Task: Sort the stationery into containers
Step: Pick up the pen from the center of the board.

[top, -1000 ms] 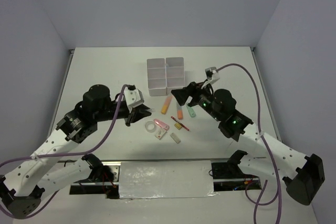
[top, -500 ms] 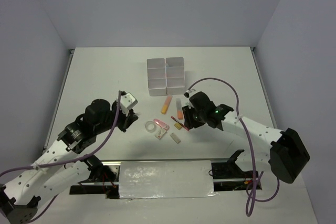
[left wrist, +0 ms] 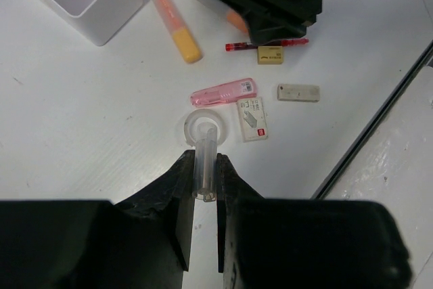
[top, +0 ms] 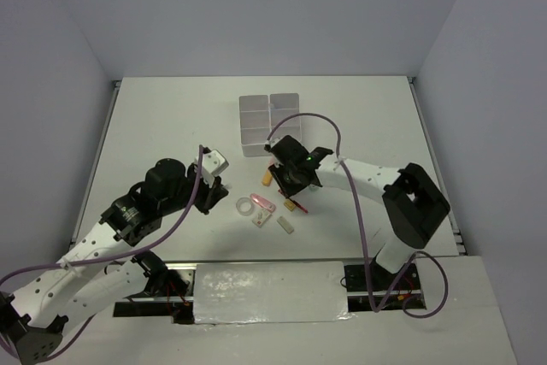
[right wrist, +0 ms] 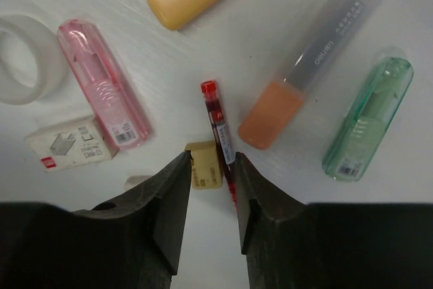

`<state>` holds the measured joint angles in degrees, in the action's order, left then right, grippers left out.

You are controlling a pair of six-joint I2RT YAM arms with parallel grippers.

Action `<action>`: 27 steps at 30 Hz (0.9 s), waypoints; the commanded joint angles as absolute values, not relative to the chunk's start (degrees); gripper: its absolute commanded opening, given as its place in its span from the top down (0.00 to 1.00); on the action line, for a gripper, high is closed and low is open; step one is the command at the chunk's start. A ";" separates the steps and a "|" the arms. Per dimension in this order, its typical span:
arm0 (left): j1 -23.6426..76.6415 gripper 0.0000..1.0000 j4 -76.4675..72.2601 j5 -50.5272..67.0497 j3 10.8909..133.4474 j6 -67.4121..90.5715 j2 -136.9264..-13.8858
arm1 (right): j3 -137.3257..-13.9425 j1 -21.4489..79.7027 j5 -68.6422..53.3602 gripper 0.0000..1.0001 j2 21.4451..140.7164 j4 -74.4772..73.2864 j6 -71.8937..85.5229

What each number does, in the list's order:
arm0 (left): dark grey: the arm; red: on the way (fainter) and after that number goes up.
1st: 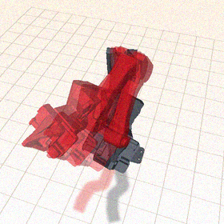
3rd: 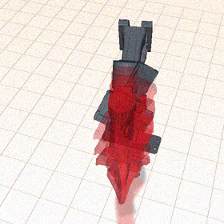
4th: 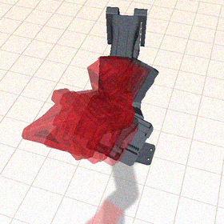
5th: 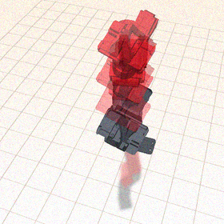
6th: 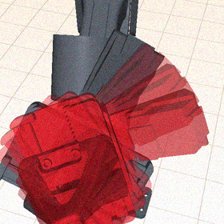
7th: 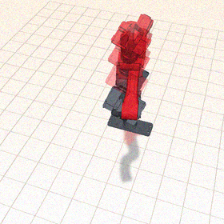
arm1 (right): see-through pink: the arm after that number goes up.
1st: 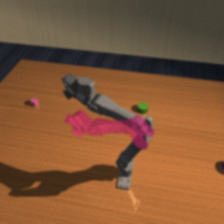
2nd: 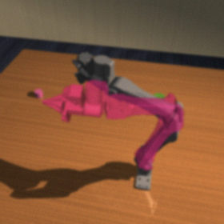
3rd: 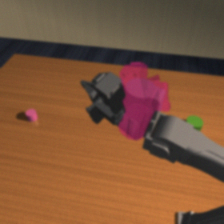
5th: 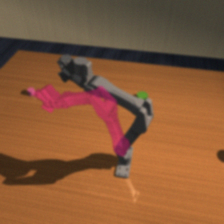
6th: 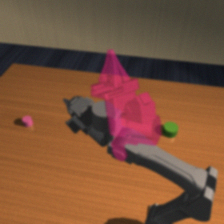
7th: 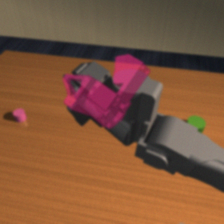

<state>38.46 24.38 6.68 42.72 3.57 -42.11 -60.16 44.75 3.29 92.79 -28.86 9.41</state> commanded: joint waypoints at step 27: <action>38.67 1.00 22.06 9.49 42.71 4.92 -40.87 | -65.04 46.32 1.76 0.58 103.80 -28.39 2.81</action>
<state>38.46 24.32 8.29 42.72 3.68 -41.15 -66.19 45.60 2.59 104.47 -29.39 2.52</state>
